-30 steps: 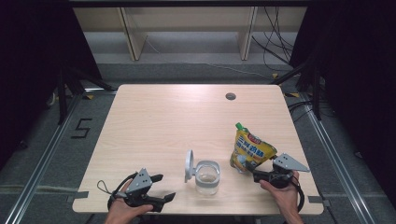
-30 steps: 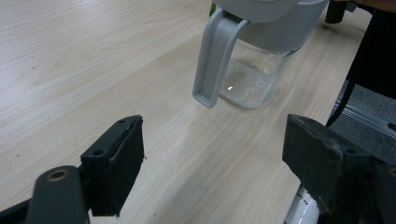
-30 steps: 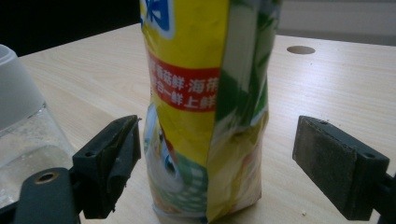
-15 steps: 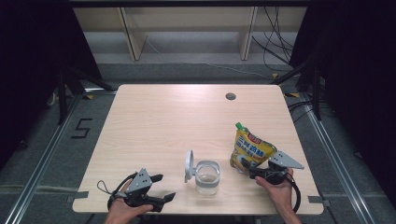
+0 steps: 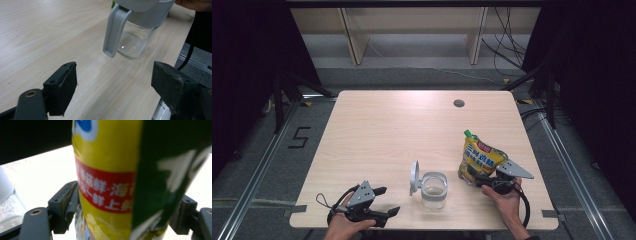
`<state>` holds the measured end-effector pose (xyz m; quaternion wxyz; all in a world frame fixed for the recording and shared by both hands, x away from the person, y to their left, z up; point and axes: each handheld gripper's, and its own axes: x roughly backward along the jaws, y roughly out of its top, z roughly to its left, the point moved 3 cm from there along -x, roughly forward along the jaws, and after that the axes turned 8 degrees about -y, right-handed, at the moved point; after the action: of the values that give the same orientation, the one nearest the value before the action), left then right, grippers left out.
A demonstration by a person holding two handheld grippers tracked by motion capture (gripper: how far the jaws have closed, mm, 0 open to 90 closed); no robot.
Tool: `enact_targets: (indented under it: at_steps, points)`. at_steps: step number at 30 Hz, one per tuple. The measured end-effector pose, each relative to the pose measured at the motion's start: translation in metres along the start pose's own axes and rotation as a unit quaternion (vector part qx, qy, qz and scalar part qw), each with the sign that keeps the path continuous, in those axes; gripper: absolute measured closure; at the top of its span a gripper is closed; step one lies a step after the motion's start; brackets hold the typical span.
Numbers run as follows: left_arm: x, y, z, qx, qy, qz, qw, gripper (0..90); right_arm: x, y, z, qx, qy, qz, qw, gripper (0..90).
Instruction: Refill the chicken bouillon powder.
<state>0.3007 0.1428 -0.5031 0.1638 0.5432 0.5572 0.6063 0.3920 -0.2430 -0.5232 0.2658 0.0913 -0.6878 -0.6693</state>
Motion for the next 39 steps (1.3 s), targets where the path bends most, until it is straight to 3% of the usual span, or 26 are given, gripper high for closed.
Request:
enact_targets:
  at_steps: [1,3,5,7,10,11,13,16,17,20,21,22,23,26,27,28,30,32,34,35,36,37,38,39]
  points:
    - [0.002,0.0,0.002,-0.012,0.006,0.017,0.9998,20.2,0.0,0.0,0.001,-0.005,0.002,-0.001,1.0,26.5]
    - [0.002,0.0,0.002,-0.011,0.003,0.016,0.9998,20.2,-0.001,0.0,0.001,-0.002,0.009,-0.009,0.9999,29.6]
    - [0.0,0.0,0.0,0.001,-0.002,0.002,1.0,20.2,-0.002,0.001,0.002,0.002,-0.002,-0.009,1.0,30.7]
    - [0.0,0.0,-0.001,0.001,-0.002,0.003,1.0,20.2,-0.004,0.001,0.001,0.006,-0.004,-0.015,0.9999,31.6]
    - [0.0,0.001,0.0,-0.012,-0.003,0.005,0.9999,20.2,-0.004,0.002,0.002,-0.001,-0.005,-0.016,0.9999,35.7]
    - [0.001,0.0,0.001,-0.019,-0.003,0.011,0.9998,20.2,-0.002,0.002,0.005,-0.014,0.001,-0.007,0.9999,37.5]
    - [0.0,0.0,0.0,-0.013,-0.003,0.006,0.9999,20.2,-0.005,0.004,0.003,0.002,0.001,-0.021,0.9998,38.9]
    - [0.001,0.0,0.001,-0.018,-0.001,0.011,0.9998,20.2,-0.004,0.005,0.005,-0.006,-0.011,-0.02,0.9997,40.9]
    - [0.002,0.0,0.0,-0.016,0.001,0.011,0.9998,20.2,-0.005,0.006,0.005,-0.003,-0.004,-0.016,0.9999,41.6]
    - [0.002,0.001,0.001,-0.021,-0.001,0.011,0.9997,20.2,-0.004,0.008,0.007,0.008,-0.017,-0.021,0.9996,43.5]
    - [0.002,0.001,0.001,-0.02,-0.001,0.011,0.9997,20.2,-0.002,0.008,0.012,-0.011,-0.004,-0.005,0.9999,44.0]
    - [0.001,0.001,0.001,-0.015,0.0,0.006,0.9999,20.2,-0.003,0.01,0.011,0.006,-0.005,-0.001,1.0,44.4]
    - [0.002,0.0,0.001,-0.01,0.004,0.012,0.9999,20.2,-0.001,0.01,0.014,0.003,-0.01,0.004,0.9999,44.8]
    - [0.003,0.0,0.001,-0.011,0.0,0.008,0.9999,20.2,0.0,0.015,0.016,0.021,0.004,-0.002,0.9998,49.0]
    - [0.003,0.0,0.001,-0.01,0.0,0.008,0.9999,20.2,0.001,0.016,0.015,0.04,0.002,0.0,0.9992,50.6]
    - [0.003,0.0,0.001,-0.01,0.0,0.008,0.9999,20.2,0.001,0.017,0.016,0.038,-0.003,-0.009,0.9992,51.5]
    - [0.003,0.0,0.001,-0.011,0.0,0.008,0.9999,20.2,0.004,0.019,0.015,0.06,0.007,-0.004,0.9981,52.9]
    - [0.003,0.0,0.001,-0.01,0.0,0.008,0.9999,20.2,0.007,0.021,0.016,0.075,0.0,-0.007,0.9971,53.7]
    - [0.003,0.0,0.001,-0.01,0.001,0.008,0.9999,20.2,0.01,0.022,0.016,0.084,0.004,-0.008,0.9964,53.9]
    - [0.003,0.0,0.001,-0.01,0.001,0.008,0.9999,20.3,0.011,0.022,0.019,0.074,0.011,-0.005,0.9972,54.1]
    - [0.003,0.0,0.001,-0.01,0.001,0.008,0.9999,20.2,0.011,0.024,0.016,0.104,-0.007,-0.019,0.9943,54.2]
    - [0.003,0.0,0.001,-0.01,0.001,0.008,0.9999,20.2,0.013,0.024,0.018,0.108,0.003,-0.008,0.9942,54.4]
    - [0.003,0.0,0.001,-0.009,0.002,0.007,0.9999,20.2,0.014,0.024,0.019,0.122,0.0,0.003,0.9926,54.8]
    - [0.002,0.0,0.001,-0.008,0.003,0.006,0.9999,20.2,0.015,0.026,0.019,0.136,-0.007,-0.003,0.9907,55.0]
